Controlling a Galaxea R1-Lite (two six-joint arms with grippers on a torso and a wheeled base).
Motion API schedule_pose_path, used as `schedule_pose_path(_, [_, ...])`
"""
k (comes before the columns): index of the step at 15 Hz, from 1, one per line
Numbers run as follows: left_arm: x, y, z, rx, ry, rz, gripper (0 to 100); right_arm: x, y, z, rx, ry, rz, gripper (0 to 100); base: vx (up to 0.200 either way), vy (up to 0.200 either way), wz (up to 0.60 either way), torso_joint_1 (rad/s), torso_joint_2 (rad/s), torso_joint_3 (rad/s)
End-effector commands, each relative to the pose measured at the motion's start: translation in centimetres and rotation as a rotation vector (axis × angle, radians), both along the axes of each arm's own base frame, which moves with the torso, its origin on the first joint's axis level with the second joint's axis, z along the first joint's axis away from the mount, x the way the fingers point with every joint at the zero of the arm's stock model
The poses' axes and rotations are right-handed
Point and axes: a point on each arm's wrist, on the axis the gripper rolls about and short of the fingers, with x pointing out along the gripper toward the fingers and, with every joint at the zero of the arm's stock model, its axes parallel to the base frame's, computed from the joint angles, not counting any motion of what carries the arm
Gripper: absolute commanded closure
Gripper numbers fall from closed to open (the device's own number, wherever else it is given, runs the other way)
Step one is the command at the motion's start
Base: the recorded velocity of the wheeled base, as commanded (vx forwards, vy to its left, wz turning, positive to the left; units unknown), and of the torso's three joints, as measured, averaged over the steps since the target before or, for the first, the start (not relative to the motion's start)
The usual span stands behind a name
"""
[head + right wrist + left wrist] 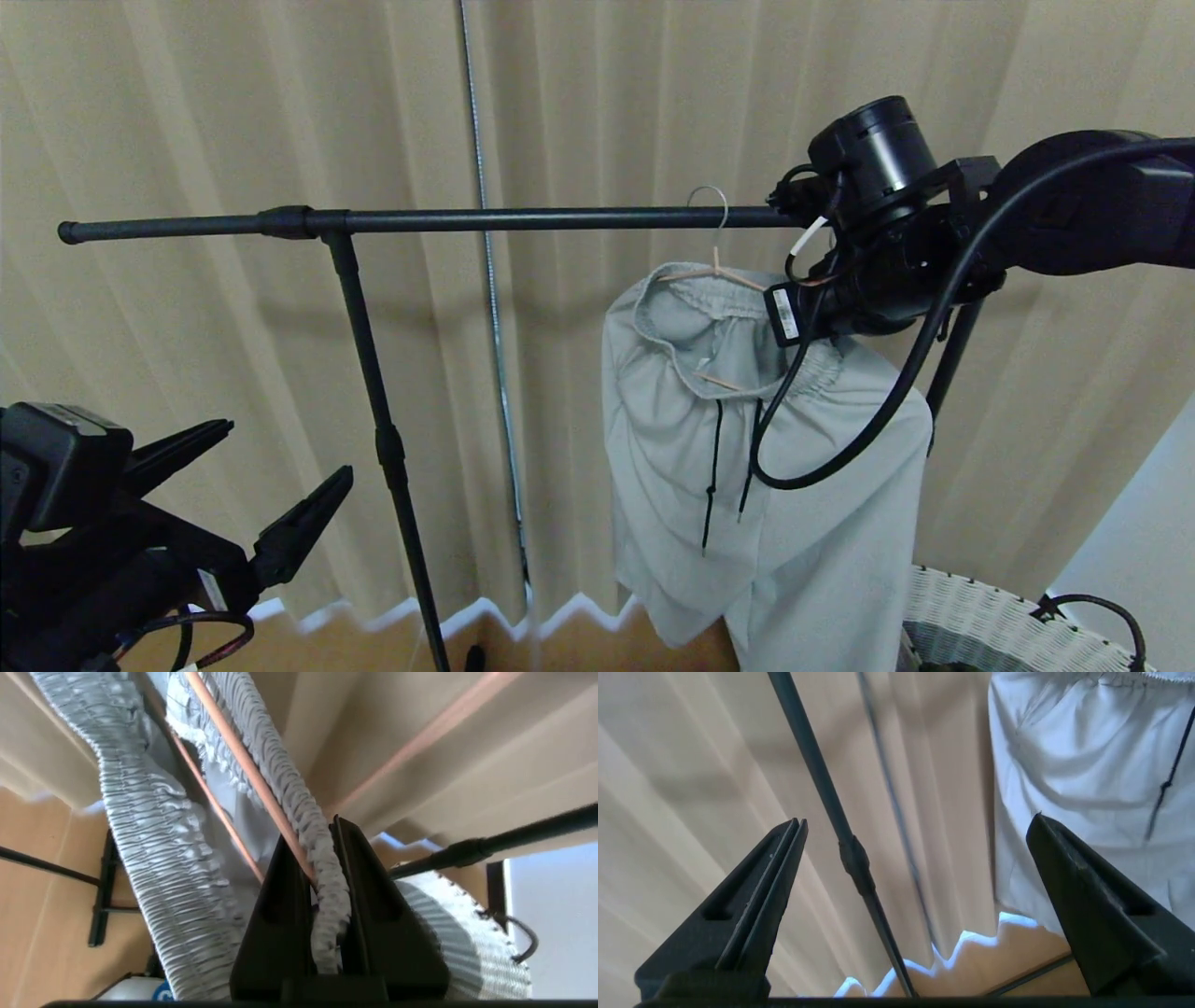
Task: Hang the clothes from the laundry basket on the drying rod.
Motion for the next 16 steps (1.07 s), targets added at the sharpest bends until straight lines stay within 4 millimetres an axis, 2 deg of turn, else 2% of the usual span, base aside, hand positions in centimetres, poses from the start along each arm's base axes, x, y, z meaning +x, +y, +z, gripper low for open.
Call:
schedule_pose_path(1, [0.0,0.0,0.0,0.000,0.001,0.000,0,0.0,0.1,0.2,-0.005,-0.005,0.007,100,0.000,0.000,0.00,0.000,0.00,0.000])
schedule_pose_path(3, [0.0,0.0,0.0,0.000,0.001,0.000,0,-0.6,1.1,0.1,-0.038,-0.003,0.064,100,0.000,0.000,0.00,0.000,0.00,0.000])
schedule_pose_path(5, [0.0,0.0,0.0,0.000,0.000,0.000,0,-0.7,1.2,0.2,-0.056,-0.002,0.081,100,0.000,0.000,0.00,0.000,0.00,0.000])
schedule_pose_path(6, [0.0,0.0,0.0,-0.001,-0.003,0.000,0,-0.8,1.2,0.1,-0.056,-0.001,0.081,0,0.000,0.000,0.00,0.000,0.00,0.000])
schedule_pose_path(13, [0.0,0.0,0.1,-0.002,-0.005,0.000,0,-2.2,2.3,1.1,-0.032,-0.034,0.123,0,0.000,0.000,0.00,0.000,0.00,0.000])
schedule_pose_path(16, [0.0,0.1,0.1,-0.002,-0.005,0.003,0,-2.9,2.2,1.1,-0.001,-0.061,0.144,0,0.000,0.000,0.00,0.000,0.00,0.000])
